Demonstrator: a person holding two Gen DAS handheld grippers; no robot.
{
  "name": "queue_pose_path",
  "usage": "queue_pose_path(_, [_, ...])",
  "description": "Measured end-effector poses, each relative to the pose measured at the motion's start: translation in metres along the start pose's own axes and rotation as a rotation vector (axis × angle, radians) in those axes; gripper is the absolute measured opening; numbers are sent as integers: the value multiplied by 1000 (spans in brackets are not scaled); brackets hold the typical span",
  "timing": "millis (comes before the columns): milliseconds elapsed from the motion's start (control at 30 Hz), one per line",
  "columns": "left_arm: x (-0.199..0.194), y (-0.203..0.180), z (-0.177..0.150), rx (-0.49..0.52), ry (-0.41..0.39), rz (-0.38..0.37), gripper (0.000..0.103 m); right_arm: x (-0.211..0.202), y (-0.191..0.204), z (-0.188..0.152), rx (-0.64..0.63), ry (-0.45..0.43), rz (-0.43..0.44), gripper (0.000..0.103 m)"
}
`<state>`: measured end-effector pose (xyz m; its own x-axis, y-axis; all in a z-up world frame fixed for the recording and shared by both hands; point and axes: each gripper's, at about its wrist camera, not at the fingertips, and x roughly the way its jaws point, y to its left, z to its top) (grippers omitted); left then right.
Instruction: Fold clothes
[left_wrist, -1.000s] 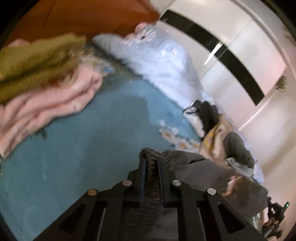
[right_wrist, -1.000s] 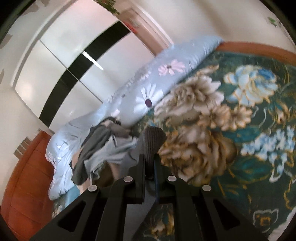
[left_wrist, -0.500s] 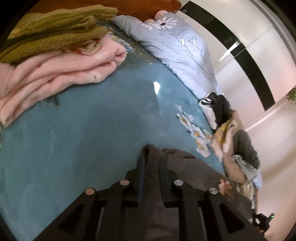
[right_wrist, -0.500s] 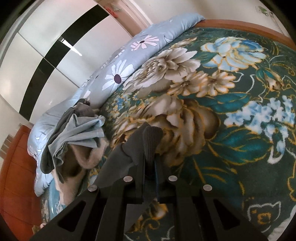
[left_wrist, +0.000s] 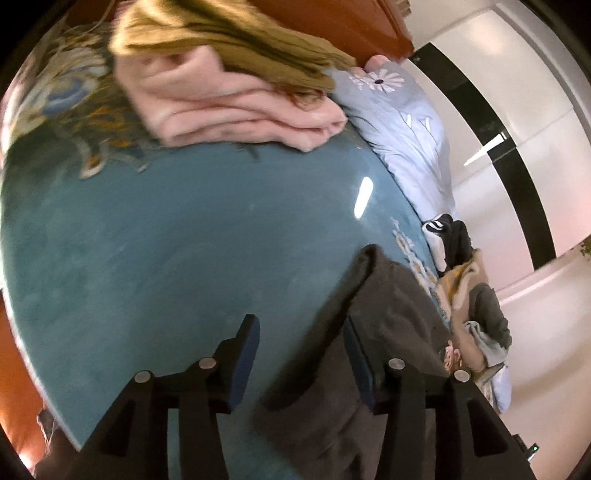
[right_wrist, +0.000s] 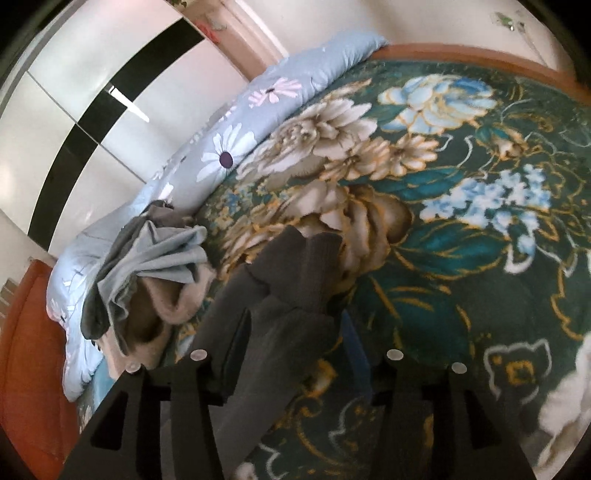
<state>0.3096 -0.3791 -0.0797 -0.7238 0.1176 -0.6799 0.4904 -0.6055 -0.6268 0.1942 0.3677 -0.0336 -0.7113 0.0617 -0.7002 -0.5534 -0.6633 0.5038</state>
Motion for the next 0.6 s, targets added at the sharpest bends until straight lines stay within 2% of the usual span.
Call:
queue_pose_path(133, [-5,19,-18,-13,37,-9,54,-13,23,-12,-47,2,16,53])
queue_pose_path(333, [-15,29,-34,-11,48,-74,55,-32,42,-32,-104,25,31,54])
queue_pose_path(600, [-17,27,-47,-11,77,-149,56,-83,19,-34,-86,-5,-10,54])
